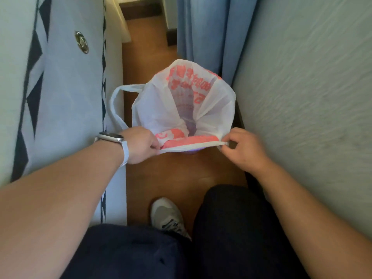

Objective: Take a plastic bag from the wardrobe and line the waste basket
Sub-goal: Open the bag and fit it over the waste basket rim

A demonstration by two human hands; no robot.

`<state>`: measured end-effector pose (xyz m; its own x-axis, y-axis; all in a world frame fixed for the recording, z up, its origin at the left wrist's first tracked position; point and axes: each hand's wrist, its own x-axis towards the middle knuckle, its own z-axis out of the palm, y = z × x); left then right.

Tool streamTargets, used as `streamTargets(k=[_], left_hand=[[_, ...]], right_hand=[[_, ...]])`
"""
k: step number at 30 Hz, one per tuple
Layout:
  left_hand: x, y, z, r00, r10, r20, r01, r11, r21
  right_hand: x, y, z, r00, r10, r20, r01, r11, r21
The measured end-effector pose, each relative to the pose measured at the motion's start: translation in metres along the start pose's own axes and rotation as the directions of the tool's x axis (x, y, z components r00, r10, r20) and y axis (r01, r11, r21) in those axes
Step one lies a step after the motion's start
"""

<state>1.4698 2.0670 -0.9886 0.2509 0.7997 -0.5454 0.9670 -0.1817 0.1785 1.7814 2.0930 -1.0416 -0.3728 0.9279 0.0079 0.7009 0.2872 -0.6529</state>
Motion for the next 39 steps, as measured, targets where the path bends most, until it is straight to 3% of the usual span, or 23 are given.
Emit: streamTargets(k=[5,11,16,19,23,28,32,35,39], left_hand=[[0.018,-0.013,0.036,0.999,-0.045,-0.006,0.045,0.999,0.001],[0.022,-0.011,0.043,0.999,-0.034,-0.022,0.036,0.998,0.056],[0.009,0.007,0.01,0.991,-0.083,0.101,0.055,0.966,0.251],[0.011,0.028,-0.025,0.997,-0.067,0.023,0.057,0.946,0.318],[0.014,0.052,-0.037,0.986,-0.016,-0.168,0.055,0.973,0.225],[0.021,0.087,-0.01,0.929,0.169,-0.33,-0.168,0.985,0.033],[0.041,0.098,0.009,0.855,0.198,-0.48,-0.187,0.98,0.07],[0.051,0.101,0.015,0.824,0.216,-0.524,-0.175,0.976,0.126],[0.058,0.104,0.021,0.841,0.152,-0.519,-0.114,0.988,0.105]], right_hand=[[0.0,0.011,0.018,0.986,-0.032,0.162,0.056,0.988,-0.146],[0.006,0.015,0.007,0.963,0.051,0.266,-0.019,0.993,-0.119],[0.007,0.014,-0.014,0.975,0.208,0.076,-0.209,0.978,0.01],[0.013,0.007,-0.023,0.987,0.158,-0.042,-0.156,0.987,0.041],[0.023,-0.004,-0.028,0.996,0.07,0.058,-0.07,0.998,-0.002],[0.029,-0.002,-0.026,0.988,0.07,0.136,-0.06,0.995,-0.076],[0.031,0.0,-0.022,0.992,0.05,0.113,-0.035,0.991,-0.131],[0.036,-0.002,-0.019,0.995,0.019,0.099,-0.002,0.986,-0.168],[0.04,-0.009,-0.011,0.997,-0.027,0.074,0.041,0.98,-0.194]])
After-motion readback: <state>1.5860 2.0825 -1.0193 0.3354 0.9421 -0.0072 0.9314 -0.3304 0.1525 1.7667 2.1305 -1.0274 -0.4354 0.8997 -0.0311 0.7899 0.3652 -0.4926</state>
